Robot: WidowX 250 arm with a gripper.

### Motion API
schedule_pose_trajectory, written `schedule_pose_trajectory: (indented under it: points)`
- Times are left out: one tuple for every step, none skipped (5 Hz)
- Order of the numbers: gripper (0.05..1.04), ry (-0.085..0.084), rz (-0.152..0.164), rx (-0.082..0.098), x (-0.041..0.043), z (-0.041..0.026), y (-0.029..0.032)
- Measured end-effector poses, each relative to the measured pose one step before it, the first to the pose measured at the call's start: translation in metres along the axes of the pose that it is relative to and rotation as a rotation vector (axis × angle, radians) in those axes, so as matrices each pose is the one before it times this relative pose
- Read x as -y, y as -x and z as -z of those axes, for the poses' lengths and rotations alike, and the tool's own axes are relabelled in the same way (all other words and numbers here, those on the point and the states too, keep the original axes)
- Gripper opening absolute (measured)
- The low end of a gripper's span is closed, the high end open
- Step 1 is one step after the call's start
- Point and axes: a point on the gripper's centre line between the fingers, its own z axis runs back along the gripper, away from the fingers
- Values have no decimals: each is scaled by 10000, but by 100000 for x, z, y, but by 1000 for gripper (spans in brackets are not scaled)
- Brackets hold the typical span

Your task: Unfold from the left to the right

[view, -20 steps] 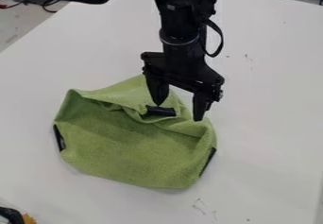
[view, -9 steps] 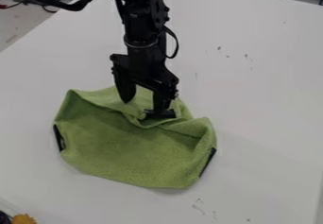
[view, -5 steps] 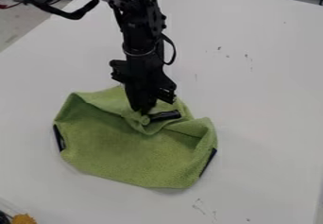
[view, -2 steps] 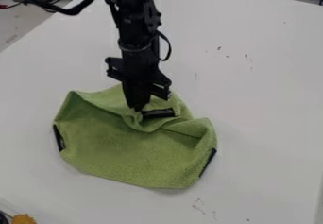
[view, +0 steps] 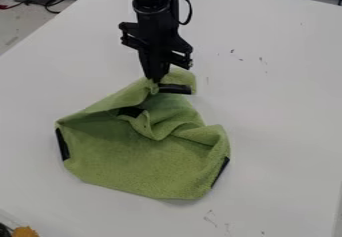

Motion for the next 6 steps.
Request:
schedule_pose_trajectory:
  points:
    - [51, -15, -48, 587, -2237, -701, -1404]
    - [51, -134, 400, -149, -2909, 282, -1487]
    - [51, 5, -27, 66, -3067, 693, -1202]
    - [51, 277, -420, 135, -1625, 1804, -120]
    - [51, 123, -443, 376, -873, 1579, 542]
    - [51, 111, -403, 230, -693, 1607, 693]
